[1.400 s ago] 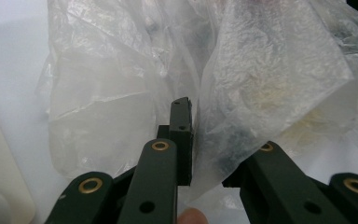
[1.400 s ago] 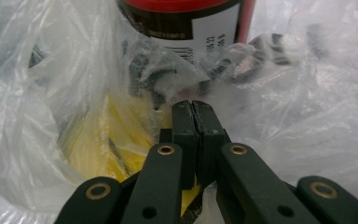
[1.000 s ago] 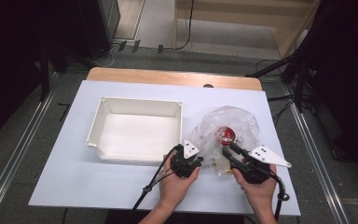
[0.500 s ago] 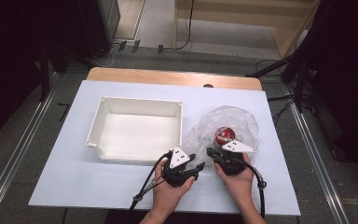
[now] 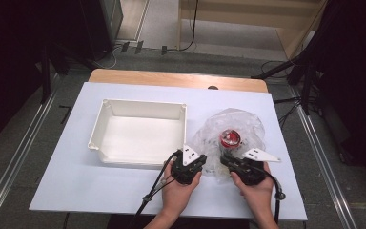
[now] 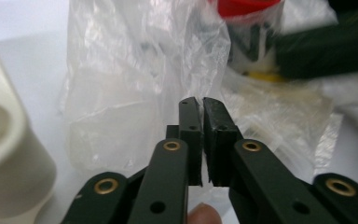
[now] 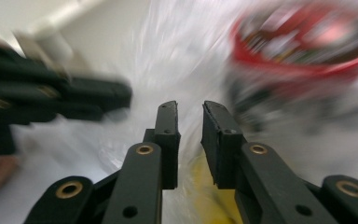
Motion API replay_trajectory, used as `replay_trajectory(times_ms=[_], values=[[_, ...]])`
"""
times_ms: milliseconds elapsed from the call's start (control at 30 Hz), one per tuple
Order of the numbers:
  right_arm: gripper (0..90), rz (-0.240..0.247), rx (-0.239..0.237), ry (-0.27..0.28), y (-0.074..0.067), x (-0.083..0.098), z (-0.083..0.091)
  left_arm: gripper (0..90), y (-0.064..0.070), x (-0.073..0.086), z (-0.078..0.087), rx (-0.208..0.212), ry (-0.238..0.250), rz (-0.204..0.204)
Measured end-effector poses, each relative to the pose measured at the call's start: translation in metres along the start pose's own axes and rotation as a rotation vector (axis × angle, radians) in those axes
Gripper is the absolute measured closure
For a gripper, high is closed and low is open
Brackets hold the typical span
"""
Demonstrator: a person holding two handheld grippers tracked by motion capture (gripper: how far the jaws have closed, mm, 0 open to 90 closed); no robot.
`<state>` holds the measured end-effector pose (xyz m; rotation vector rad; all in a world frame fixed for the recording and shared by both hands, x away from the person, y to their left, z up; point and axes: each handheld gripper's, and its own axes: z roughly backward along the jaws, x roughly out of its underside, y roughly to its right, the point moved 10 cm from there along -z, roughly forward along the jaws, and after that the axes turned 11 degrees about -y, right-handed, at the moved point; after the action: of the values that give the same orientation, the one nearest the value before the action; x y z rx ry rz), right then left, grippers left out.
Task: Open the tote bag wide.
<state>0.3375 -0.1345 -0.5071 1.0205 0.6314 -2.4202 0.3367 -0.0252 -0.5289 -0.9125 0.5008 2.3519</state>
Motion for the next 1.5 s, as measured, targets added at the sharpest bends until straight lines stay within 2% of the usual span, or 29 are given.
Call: replay_trajectory(times_ms=[67, 100, 167, 233, 267, 333, 400, 500, 600, 667, 700, 767, 833, 900, 1000, 1100, 1200, 1300, 1400, 1500], values=[[78.9, 0.002, 0.029, 0.070, 0.006, -0.011, 0.019, 89.3, 0.001, 0.000, -0.001, 0.001, 0.003, -0.007], [78.2, 0.006, 0.061, 0.108, 0.013, -0.019, 0.029, 89.2, 0.000, 0.000, -0.002, -0.002, 0.004, -0.009], [73.6, -0.019, 0.104, 0.147, 0.028, -0.030, 0.039, 88.6, 0.001, 0.001, -0.003, 0.002, -0.002, -0.009], [64.5, -0.051, 0.126, 0.150, 0.042, -0.037, 0.040, 87.8, 0.001, 0.001, -0.003, -0.003, 0.001, -0.009], [60.8, -0.069, 0.133, 0.139, 0.050, -0.040, 0.037, 87.3, 0.001, 0.001, -0.004, -0.004, -0.002, -0.009], [59.0, -0.114, 0.138, 0.123, 0.065, -0.044, 0.029, 86.5, 0.001, 0.002, -0.003, -0.003, -0.005, -0.012], [58.9, -0.134, 0.147, 0.119, 0.075, -0.048, 0.021, 86.9, 0.001, 0.002, -0.003, 0.003, -0.006, -0.008], [58.6, -0.144, 0.151, 0.096, 0.081, -0.053, 0.008, 86.4, 0.001, 0.002, -0.003, 0.010, -0.001, -0.009], [58.4, -0.145, 0.113, 0.062, 0.080, -0.058, -0.004, 86.2, 0.002, 0.002, -0.003, 0.009, 0.001, -0.013], [63.0, -0.143, 0.075, 0.041, 0.079, -0.060, -0.012, 85.9, 0.002, 0.002, -0.002, 0.011, 0.002, -0.011], [67.9, -0.150, 0.038, 0.040, 0.078, -0.062, -0.015, 85.9, 0.002, 0.002, -0.002, 0.012, 0.004, -0.011], [80.3, -0.166, 0.017, 0.030, 0.080, -0.065, -0.018, 85.8, 0.002, 0.002, -0.002, 0.014, 0.006, -0.012], [89.8, -0.161, 0.031, 0.011, 0.082, -0.067, -0.020, 85.7, 0.002, 0.002, -0.002, 0.014, 0.006, -0.012], [90.0, -0.128, 0.046, -0.017, 0.083, -0.069, -0.024, 85.8, 0.002, 0.002, -0.002, 0.014, 0.005, -0.013], [90.0, -0.062, 0.040, -0.057, 0.080, -0.075, -0.031, 86.2, 0.002, 0.002, -0.002, 0.011, 0.006, -0.010], [90.0, -0.032, 0.034, -0.106, 0.081, -0.078, -0.039, 86.8, 0.001, 0.002, -0.002, 0.002, 0.006, -0.005], [90.0, -0.045, 0.037, -0.150, 0.089, -0.074, -0.049, 88.3, 0.000, 0.003, -0.002, -0.009, 0.001, -0.001], [90.0, -0.100, 0.039, -0.200, 0.106, -0.062, -0.059, 89.7, -0.001, 0.004, -0.002, -0.012, -0.005, 0.008], [90.0, -0.144, 0.039, -0.221, 0.116, -0.050, -0.065, 90.0, -0.002, 0.004, -0.002, -0.019, -0.012, 0.013], [90.0, -0.144, 0.054, -0.239, 0.121, -0.036, -0.069, 90.0, -0.003, 0.005, -0.002, -0.025, -0.016, 0.016]])
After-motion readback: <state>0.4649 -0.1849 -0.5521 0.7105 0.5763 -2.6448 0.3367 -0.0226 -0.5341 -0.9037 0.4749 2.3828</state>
